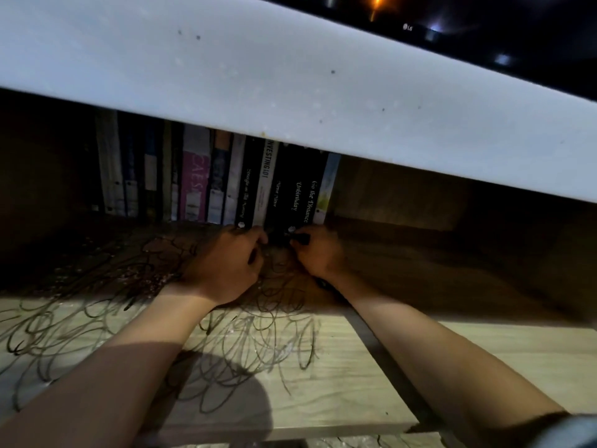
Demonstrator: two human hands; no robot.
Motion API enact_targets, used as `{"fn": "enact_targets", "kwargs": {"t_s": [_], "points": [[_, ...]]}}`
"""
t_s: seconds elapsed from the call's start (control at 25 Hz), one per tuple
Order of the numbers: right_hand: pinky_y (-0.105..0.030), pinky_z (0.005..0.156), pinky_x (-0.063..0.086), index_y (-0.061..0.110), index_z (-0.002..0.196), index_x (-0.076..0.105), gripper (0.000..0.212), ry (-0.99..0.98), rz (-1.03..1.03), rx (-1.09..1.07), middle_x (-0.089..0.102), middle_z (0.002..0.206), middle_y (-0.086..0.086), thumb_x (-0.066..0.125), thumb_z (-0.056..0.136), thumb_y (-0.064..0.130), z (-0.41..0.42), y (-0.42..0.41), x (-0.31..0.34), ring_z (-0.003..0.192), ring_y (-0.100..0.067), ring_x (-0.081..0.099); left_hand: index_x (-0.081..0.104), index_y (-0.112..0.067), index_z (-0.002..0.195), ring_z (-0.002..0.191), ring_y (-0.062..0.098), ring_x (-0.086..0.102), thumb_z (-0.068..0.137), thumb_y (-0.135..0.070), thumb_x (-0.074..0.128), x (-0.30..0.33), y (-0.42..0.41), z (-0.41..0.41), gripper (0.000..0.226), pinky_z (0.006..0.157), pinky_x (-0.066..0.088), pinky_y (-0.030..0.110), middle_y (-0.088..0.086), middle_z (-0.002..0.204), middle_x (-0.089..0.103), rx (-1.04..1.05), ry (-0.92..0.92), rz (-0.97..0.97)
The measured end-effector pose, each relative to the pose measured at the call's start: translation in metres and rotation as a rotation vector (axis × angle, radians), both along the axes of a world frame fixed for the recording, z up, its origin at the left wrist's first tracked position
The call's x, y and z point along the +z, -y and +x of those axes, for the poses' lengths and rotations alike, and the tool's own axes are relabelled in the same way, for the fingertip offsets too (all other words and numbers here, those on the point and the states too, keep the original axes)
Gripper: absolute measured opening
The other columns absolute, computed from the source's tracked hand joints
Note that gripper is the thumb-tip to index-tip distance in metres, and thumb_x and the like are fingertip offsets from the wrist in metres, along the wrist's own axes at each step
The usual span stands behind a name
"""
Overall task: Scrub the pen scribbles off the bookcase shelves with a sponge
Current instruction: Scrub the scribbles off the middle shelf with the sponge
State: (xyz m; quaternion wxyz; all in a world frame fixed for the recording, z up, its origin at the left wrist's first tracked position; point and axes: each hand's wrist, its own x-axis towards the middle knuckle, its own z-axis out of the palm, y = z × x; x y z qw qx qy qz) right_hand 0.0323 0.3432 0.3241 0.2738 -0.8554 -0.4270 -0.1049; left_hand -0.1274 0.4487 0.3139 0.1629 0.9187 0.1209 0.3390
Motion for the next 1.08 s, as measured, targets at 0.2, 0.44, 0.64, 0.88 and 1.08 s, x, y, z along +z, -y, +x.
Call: {"fn": "enact_targets", "kwargs": {"t_s": [0.2,0.44,0.64,0.88,1.08], "points": [[-0.025,0.097,0.043,0.010,0.120,0.064,0.031,-0.285,-0.029,0.402,0.064,0.120,-0.008,0.057,0.090,0.005,-0.010,0.012,0.003,0.110,-0.016,0.058,0.052,-0.021,0.127,0.102,0.025,0.056,0.089,-0.014,0.054,0.004,0.003,-0.001,0.039,0.080,0.048,0.035,0.007,0.098,0.068,-0.019,0.048,0.000],[-0.020,0.076,0.038,0.011,0.120,0.062,0.028,-0.233,-0.152,0.303,0.063,0.120,-0.012,0.049,0.096,0.014,-0.027,-0.009,0.010,0.109,-0.024,0.058,0.043,-0.032,0.126,0.096,0.028,0.060,0.087,-0.019,0.053,0.003,0.000,-0.001,0.042,0.079,0.052,0.042,0.009,0.097,0.066,-0.006,0.020,-0.046],[-0.027,0.098,0.041,0.009,0.124,0.061,0.031,-0.207,-0.062,0.394,0.062,0.125,-0.010,0.053,0.094,0.005,-0.008,0.004,0.009,0.116,-0.021,0.056,0.026,-0.022,0.145,0.085,0.024,0.064,0.089,-0.011,0.056,0.008,0.004,-0.006,0.064,0.077,0.053,0.041,0.007,0.091,0.066,0.000,0.090,-0.124],[-0.023,0.099,0.042,0.011,0.123,0.063,0.032,-0.295,-0.128,0.414,0.063,0.124,-0.005,0.057,0.092,0.006,-0.011,0.015,0.010,0.115,-0.015,0.056,0.031,-0.020,0.143,0.072,0.025,0.060,0.089,-0.011,0.055,0.011,0.008,-0.006,0.060,0.064,0.045,0.030,0.010,0.082,0.062,0.066,0.107,-0.113],[-0.015,0.084,0.044,0.013,0.125,0.061,0.033,-0.296,-0.040,0.132,0.062,0.124,-0.009,0.058,0.093,0.009,0.024,0.044,0.016,0.114,-0.022,0.058,0.032,-0.020,0.143,0.058,0.021,0.057,0.091,-0.013,0.053,0.009,0.007,-0.005,0.056,0.054,0.041,0.029,0.005,0.065,0.057,0.065,0.090,-0.086]]}}
